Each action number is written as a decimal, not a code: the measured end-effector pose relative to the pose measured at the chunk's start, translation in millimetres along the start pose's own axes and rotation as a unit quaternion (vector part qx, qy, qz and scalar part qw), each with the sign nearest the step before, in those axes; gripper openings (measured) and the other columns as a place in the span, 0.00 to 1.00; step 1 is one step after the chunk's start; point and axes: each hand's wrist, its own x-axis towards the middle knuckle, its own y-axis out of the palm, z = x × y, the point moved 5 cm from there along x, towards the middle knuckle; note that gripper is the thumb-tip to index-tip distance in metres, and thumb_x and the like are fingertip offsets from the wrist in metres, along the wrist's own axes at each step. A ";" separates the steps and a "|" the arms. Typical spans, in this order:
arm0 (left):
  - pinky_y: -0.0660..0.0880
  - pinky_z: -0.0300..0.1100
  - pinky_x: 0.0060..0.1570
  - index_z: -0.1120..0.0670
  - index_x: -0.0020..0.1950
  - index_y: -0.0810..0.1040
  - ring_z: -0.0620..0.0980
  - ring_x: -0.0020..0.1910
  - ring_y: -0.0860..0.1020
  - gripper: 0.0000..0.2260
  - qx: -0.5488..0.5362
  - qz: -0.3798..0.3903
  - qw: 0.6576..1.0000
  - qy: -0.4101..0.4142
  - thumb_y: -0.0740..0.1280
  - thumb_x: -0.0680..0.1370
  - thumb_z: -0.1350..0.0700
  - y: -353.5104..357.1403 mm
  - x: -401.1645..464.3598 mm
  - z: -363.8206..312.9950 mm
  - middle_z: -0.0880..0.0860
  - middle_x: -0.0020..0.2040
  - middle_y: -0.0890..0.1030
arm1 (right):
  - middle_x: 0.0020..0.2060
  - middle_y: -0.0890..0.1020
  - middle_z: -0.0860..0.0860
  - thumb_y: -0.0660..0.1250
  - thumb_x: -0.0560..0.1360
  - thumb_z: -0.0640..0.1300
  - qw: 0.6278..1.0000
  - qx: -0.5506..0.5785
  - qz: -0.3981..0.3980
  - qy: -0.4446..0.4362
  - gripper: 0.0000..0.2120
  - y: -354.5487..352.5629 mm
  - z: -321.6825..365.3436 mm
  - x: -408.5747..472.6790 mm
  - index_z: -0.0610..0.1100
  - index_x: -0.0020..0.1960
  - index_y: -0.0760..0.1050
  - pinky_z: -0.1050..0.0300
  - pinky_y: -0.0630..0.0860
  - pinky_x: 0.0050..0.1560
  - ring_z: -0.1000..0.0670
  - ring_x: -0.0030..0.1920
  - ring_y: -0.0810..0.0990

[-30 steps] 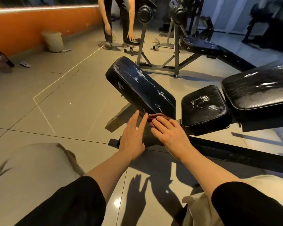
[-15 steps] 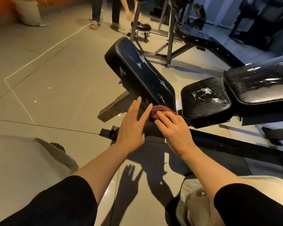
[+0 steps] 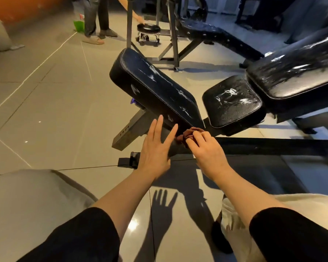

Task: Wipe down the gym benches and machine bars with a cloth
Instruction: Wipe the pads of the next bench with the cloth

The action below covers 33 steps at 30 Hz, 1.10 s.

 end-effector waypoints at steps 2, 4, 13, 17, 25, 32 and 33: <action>0.59 0.52 0.74 0.41 0.77 0.37 0.55 0.75 0.31 0.49 -0.003 0.011 1.000 0.000 0.73 0.73 0.54 0.0 1.0 2.5 0.54 0.75 0.28 | 0.49 0.79 0.38 0.69 0.70 0.33 1.000 0.009 -0.019 0.016 0.13 -6.4 7.0 1.1 0.36 0.55 0.78 0.47 0.79 0.41 0.39 0.48 0.77; 0.61 0.53 0.73 0.40 0.77 0.38 0.56 0.75 0.31 0.49 -0.020 0.011 1.000 0.001 0.73 0.73 0.54 -0.5 1.7 3.0 0.54 0.75 0.27 | 0.50 0.79 0.38 0.59 0.77 0.36 0.998 0.016 -0.052 0.020 0.12 -15.7 16.5 11.2 0.36 0.56 0.77 0.49 0.78 0.43 0.40 0.48 0.76; 0.50 0.47 0.73 0.50 0.79 0.39 0.52 0.77 0.35 0.46 -0.070 -0.067 0.995 -0.016 0.70 0.74 0.58 -10.7 6.3 6.5 0.53 0.77 0.33 | 0.50 0.78 0.39 0.69 0.72 0.33 0.998 0.024 -0.047 0.017 0.12 -15.2 19.9 22.0 0.37 0.56 0.78 0.49 0.77 0.41 0.42 0.45 0.74; 0.50 0.46 0.74 0.56 0.79 0.42 0.51 0.77 0.39 0.44 -0.076 -0.096 0.992 -0.038 0.69 0.73 0.60 -14.0 8.3 13.6 0.53 0.79 0.39 | 0.57 0.76 0.37 0.58 0.78 0.35 0.988 0.024 -0.152 -0.033 0.15 -37.2 35.9 60.2 0.36 0.62 0.75 0.48 0.76 0.45 0.41 0.50 0.73; 0.48 0.45 0.74 0.56 0.78 0.38 0.52 0.76 0.37 0.48 -0.020 -0.072 0.997 -0.011 0.72 0.72 0.58 -14.6 8.1 27.8 0.53 0.77 0.33 | 0.57 0.82 0.43 0.67 0.69 0.36 0.982 -0.040 -0.066 -0.172 0.14 -10.5 29.4 47.3 0.40 0.55 0.81 0.47 0.76 0.52 0.41 0.58 0.77; 0.65 0.49 0.70 0.58 0.78 0.49 0.52 0.77 0.50 0.47 -0.088 -0.114 0.989 -0.023 0.74 0.67 0.62 -13.6 9.8 26.3 0.54 0.79 0.47 | 0.64 0.78 0.44 0.54 0.78 0.38 0.978 -0.020 -0.138 -0.153 0.18 -19.5 23.7 70.7 0.41 0.64 0.76 0.46 0.70 0.60 0.41 0.64 0.75; 0.64 0.49 0.71 0.58 0.78 0.50 0.52 0.77 0.51 0.46 -0.091 -0.122 0.988 -0.026 0.74 0.67 0.63 -14.1 9.7 25.8 0.55 0.79 0.49 | 0.63 0.79 0.44 0.54 0.78 0.38 0.979 -0.022 -0.131 -0.155 0.18 -16.3 23.4 68.1 0.42 0.62 0.77 0.45 0.69 0.60 0.41 0.63 0.76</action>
